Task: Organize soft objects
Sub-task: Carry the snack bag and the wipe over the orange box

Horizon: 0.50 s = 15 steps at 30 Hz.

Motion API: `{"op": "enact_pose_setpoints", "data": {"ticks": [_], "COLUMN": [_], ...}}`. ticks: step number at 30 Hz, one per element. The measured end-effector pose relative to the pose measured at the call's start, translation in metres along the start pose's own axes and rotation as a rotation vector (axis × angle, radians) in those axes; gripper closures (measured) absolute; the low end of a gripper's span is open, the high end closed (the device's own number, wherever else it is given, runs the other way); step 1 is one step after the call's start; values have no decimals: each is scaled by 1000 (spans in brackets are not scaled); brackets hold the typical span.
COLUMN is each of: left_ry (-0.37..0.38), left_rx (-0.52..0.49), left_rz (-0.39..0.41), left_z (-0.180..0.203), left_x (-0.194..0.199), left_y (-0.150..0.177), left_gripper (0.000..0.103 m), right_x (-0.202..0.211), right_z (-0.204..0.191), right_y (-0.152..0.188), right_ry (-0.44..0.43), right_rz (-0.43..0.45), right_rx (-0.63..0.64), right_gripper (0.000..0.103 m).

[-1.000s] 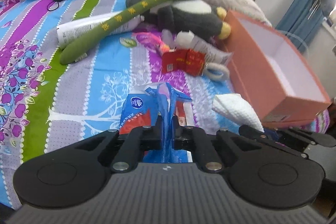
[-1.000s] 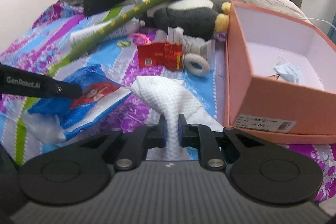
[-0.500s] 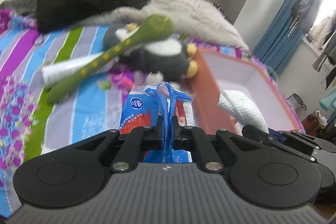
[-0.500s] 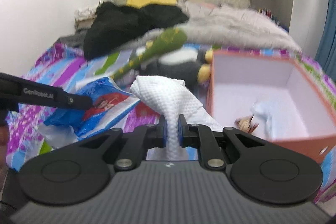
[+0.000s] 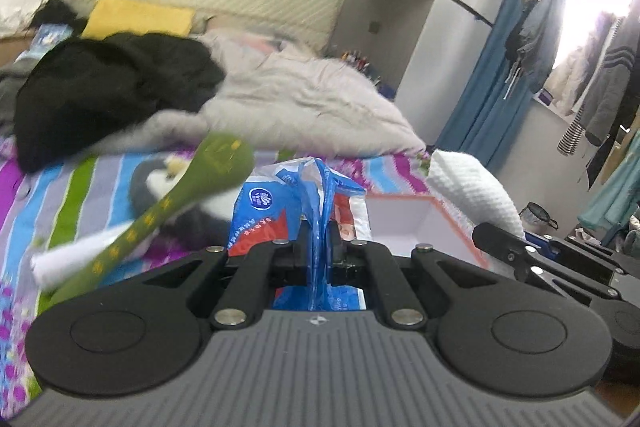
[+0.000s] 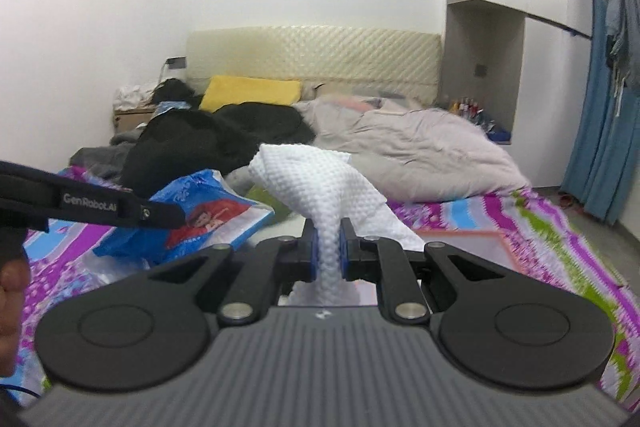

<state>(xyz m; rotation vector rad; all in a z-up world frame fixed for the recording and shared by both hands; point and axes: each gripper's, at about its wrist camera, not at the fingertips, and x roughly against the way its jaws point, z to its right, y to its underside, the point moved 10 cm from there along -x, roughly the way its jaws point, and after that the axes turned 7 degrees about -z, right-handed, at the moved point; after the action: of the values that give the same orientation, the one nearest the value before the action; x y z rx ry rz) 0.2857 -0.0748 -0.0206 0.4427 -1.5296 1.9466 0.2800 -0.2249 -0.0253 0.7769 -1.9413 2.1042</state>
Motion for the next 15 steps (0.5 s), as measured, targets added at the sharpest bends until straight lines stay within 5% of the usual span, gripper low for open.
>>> {"op": "enact_pose_setpoints", "data": {"ticks": [7,15], "left_ry": [77,89], "left_rx": [-42,-123], "left_rz": [-86,-278], "left_z": [52,95], "left_x": [-54,-158], "left_y": [-20,11], "left_gripper": [96,96], "right_x": [-32,-90], "right_z": [63,132], "right_y": [-6,49], "right_ry": [45,111], "right_rz": [-80,-320], "right_rx": [-98,-208], "right_gripper": [88,88]}}
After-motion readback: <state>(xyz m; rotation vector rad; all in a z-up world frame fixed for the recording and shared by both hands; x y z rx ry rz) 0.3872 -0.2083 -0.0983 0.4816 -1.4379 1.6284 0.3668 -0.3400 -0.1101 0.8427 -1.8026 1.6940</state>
